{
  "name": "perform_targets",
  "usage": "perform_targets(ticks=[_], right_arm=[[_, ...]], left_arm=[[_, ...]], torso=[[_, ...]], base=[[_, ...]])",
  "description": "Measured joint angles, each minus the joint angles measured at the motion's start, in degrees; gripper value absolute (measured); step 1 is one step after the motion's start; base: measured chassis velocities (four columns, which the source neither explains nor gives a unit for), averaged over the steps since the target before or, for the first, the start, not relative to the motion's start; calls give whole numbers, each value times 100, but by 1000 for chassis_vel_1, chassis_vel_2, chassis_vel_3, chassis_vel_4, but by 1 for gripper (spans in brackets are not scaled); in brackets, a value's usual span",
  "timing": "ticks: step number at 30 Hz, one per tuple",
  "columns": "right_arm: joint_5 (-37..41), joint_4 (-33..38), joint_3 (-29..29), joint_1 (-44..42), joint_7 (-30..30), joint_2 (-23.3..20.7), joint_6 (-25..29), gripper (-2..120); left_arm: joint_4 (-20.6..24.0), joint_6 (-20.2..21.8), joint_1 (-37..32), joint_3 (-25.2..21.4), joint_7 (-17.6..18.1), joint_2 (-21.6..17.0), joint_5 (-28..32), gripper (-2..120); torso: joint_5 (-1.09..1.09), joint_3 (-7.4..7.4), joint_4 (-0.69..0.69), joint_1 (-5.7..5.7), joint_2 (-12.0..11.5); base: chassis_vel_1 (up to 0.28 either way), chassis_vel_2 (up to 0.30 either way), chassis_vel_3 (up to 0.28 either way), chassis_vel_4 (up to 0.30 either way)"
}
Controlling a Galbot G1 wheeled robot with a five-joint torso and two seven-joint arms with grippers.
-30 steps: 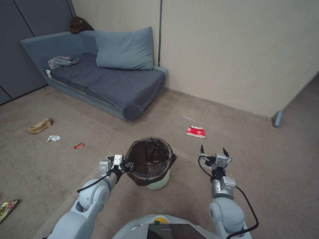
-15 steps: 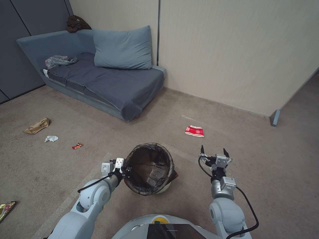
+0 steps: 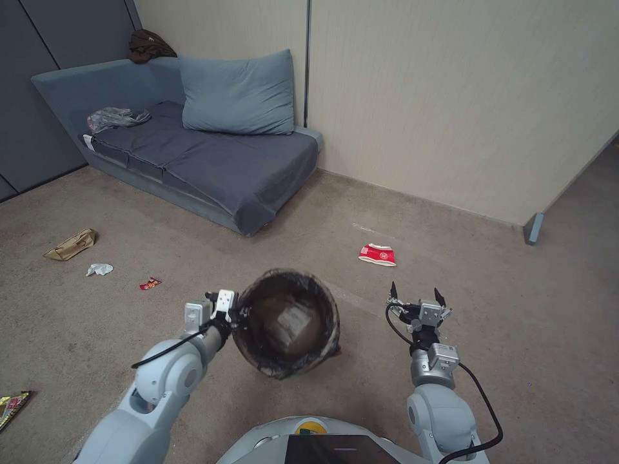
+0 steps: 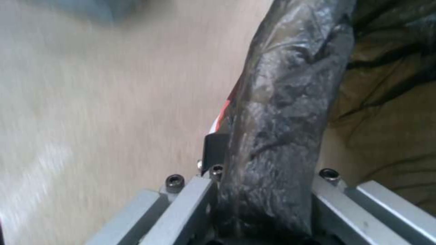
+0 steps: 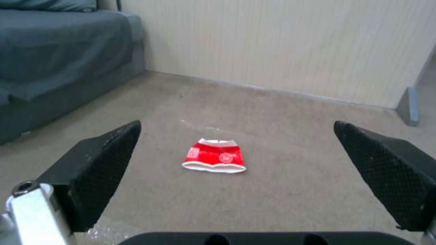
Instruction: Pick up the trash bin, then pick up the garbage from the floor and place it into the trash bin.
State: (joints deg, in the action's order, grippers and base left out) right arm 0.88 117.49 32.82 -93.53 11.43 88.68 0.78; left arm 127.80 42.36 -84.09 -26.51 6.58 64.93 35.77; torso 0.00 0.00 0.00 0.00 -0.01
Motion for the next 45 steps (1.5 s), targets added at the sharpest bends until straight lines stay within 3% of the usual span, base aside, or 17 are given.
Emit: perform_targets(ticks=[6,13,24,45], right_arm=[[-22,0,1,19,3,-1,-7,100],[-31,30,-2,22,-10,-5,-2,100],[-24,159,25,-20,-129,-30,66,100],[-121,172,99,-41,-302,-69,251,100]], left_arm=[[882,-6,-167,-490,-220,-139,26,0],[1558,-17,-264,-823,-226,-169,80,0],[1589,-18,-412,-1082,-56,-44,-112,0],[1561,-20,-413,-1131,91,150,-247,0]], torso=[[0,0,1,0,0],[2,-1,0,0,1],[-1,0,1,0,1],[-1,0,0,-1,1]], base=[[0,0,0,0],[0,0,0,0],[0,0,0,0],[-53,50,45,-49]])
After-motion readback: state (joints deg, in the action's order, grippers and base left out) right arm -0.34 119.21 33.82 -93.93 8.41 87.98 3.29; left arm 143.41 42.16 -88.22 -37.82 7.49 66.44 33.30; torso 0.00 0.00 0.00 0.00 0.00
